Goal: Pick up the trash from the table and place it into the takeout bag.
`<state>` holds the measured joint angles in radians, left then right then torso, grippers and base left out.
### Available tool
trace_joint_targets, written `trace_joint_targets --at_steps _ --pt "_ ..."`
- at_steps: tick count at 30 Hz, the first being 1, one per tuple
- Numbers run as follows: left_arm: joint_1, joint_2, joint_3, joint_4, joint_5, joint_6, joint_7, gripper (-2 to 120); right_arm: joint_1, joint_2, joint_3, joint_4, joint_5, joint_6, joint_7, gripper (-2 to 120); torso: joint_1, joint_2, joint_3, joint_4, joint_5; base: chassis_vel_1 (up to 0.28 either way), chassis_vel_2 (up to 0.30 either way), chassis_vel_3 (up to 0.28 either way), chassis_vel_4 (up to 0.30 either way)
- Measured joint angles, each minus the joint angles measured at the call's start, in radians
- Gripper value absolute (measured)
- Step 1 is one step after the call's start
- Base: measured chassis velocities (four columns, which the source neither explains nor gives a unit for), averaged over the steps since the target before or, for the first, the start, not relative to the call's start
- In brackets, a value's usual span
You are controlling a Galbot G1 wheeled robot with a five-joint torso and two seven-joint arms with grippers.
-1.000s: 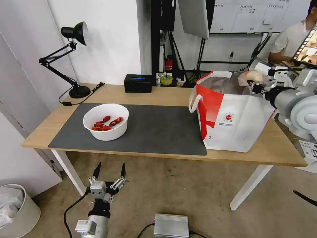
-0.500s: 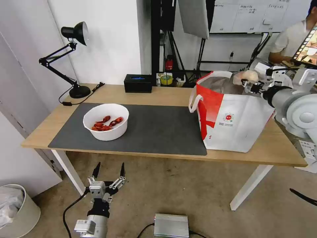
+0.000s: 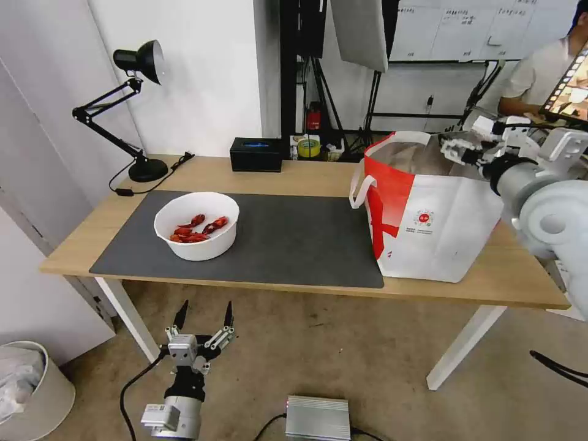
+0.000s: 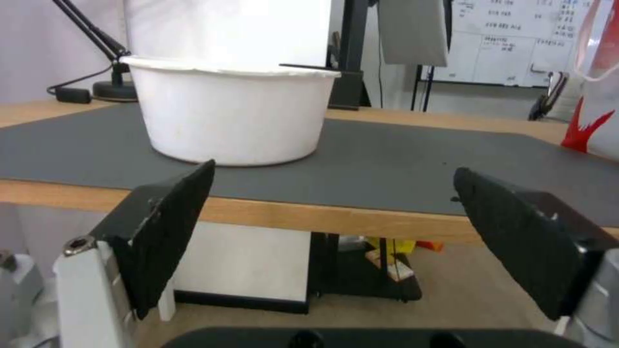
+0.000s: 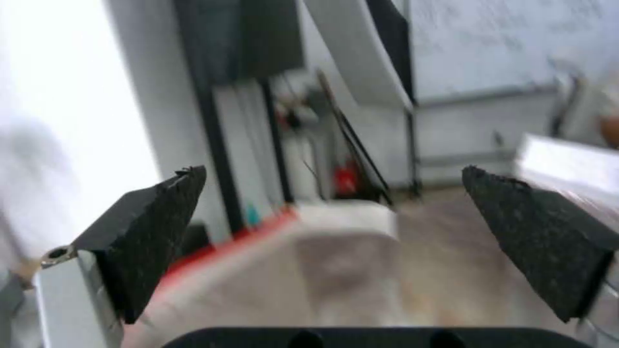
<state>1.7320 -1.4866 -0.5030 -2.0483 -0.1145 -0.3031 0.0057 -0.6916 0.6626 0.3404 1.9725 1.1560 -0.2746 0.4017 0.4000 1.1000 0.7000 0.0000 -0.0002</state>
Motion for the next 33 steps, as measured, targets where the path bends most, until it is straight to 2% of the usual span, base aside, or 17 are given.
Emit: trace_joint_targets --at_steps 1,2,5,6,9,13,14,17,21,33 --pt "0.000 0.004 -0.002 0.000 -0.002 0.000 0.000 100 -0.021 0.009 0.002 0.012 -0.020 0.049 -0.034 100 0.000 0.000 0.000 0.0000 0.0000 0.000 0.000 0.000 0.000" --pt "0.000 0.004 -0.002 0.000 -0.002 0.000 0.000 100 -0.021 0.009 0.002 0.012 -0.020 0.049 -0.034 100 0.000 0.000 0.000 0.0000 0.0000 0.000 0.000 0.000 0.000" --pt "-0.001 0.013 -0.007 0.000 -0.010 0.001 0.000 100 -0.080 0.031 0.010 0.048 -0.074 0.178 -0.119 100 0.000 0.000 0.000 0.0001 0.0000 0.000 0.000 0.000 0.000" --pt "-0.001 0.013 -0.007 0.000 -0.010 0.001 0.000 100 -0.080 0.031 0.010 0.048 -0.074 0.178 -0.119 100 0.000 0.000 0.000 0.0001 0.0000 0.000 0.000 0.000 0.000" --pt "0.000 0.016 -0.011 -0.001 -0.019 0.001 0.000 100 -0.151 0.057 0.027 0.095 -0.144 0.266 -0.199 100 0.000 0.000 0.000 -0.0001 0.0000 0.000 0.000 0.000 0.000" --pt "0.001 0.017 -0.011 -0.001 -0.019 0.001 0.000 100 -0.208 0.086 0.026 0.138 -0.241 0.326 -0.224 100 0.000 0.000 0.000 0.0000 0.0000 0.000 0.000 0.000 0.000" --pt "0.001 0.017 -0.011 -0.001 -0.019 0.001 0.000 100 -0.208 0.086 0.026 0.138 -0.241 0.326 -0.224 100 0.000 0.000 0.000 0.0000 0.0000 0.000 0.000 0.000 0.000" --pt "-0.006 0.016 -0.009 -0.014 -0.019 0.011 0.000 100 -0.282 0.138 0.021 0.167 -0.367 0.372 -0.233 100 0.000 0.000 0.000 -0.0002 0.0000 0.000 0.000 0.000 0.000" --pt "-0.007 0.019 -0.009 -0.017 -0.018 0.015 0.000 100 -0.321 0.173 0.017 0.170 -0.430 0.394 -0.240 100 0.000 0.000 0.000 0.0000 0.0000 0.000 0.000 0.000 0.000" --pt "-0.002 0.038 -0.007 -0.018 -0.019 0.018 -0.002 100 -0.592 0.375 0.039 0.144 -0.702 0.471 -0.270 100 0.000 0.000 0.000 -0.0001 0.0001 0.000 0.000 0.000 0.000"
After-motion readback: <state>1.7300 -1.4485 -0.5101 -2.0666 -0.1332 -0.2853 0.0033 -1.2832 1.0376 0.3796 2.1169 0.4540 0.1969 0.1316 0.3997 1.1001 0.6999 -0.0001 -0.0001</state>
